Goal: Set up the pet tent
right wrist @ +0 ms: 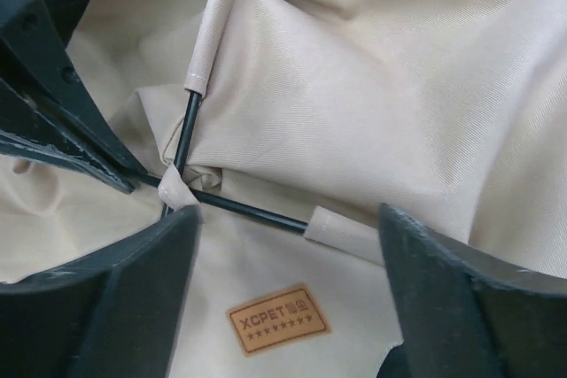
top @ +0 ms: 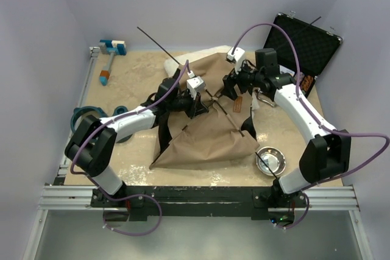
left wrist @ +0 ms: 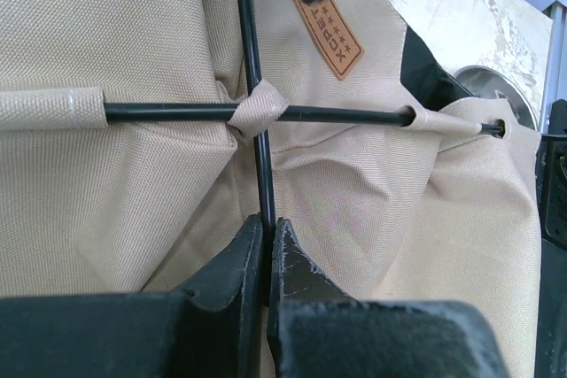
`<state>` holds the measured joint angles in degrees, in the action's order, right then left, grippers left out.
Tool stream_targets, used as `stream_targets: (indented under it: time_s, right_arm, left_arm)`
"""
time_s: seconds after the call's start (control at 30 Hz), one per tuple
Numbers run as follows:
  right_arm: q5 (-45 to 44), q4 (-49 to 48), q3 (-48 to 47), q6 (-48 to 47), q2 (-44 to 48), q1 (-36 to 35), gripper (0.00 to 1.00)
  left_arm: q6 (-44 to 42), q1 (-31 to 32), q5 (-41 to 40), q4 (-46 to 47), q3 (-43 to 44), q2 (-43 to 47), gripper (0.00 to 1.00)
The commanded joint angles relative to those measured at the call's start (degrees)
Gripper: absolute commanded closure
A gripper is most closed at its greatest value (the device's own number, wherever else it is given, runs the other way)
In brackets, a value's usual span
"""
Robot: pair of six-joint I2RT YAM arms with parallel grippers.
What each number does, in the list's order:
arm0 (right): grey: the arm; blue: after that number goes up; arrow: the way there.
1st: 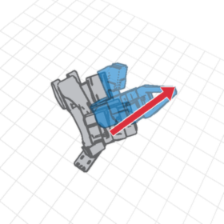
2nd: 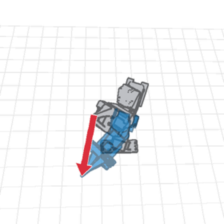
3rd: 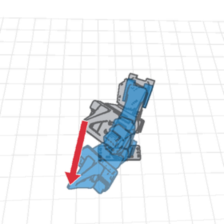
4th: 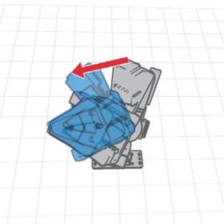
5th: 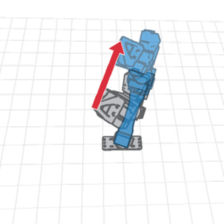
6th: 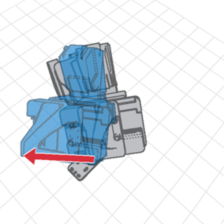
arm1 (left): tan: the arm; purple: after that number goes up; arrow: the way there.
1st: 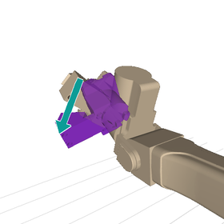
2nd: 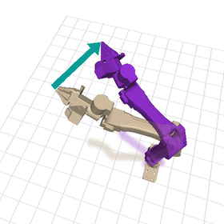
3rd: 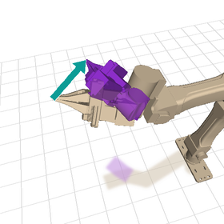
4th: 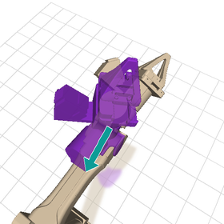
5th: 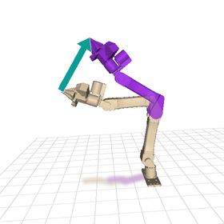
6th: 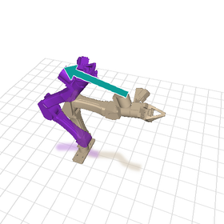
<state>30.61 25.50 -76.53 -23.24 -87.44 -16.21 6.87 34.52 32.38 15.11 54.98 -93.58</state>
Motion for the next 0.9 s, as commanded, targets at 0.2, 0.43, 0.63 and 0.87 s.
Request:
stream_targets:
  time_s: [0.2, 0.43, 0.63, 0.87]
  right_arm:
    - [-1.1, -2.1, 3.4, 11.1, 6.6, 1.6, 0.12]
    - [5.2, -6.1, -4.3, 20.0, 7.2, 13.8, 0.16]
    - [2.1, -4.8, -1.1, 26.5, 8.2, 14.4, 0.11]
    - [-7.3, -9.3, -2.6, 33.3, 5.9, 19.9, 0.02]
  left_arm:
    - [-1.0, 0.2, 4.2, -1.6, 2.1, 0.5, 1.0]
    - [-1.2, 0.2, 4.2, -3.0, 1.6, 3.9, 1.0]
    - [-0.6, 0.2, 5.1, -1.5, 1.3, 6.2, 1.0]
    - [-1.6, 0.3, 6.0, -2.2, 0.0, 9.6, 1.0]
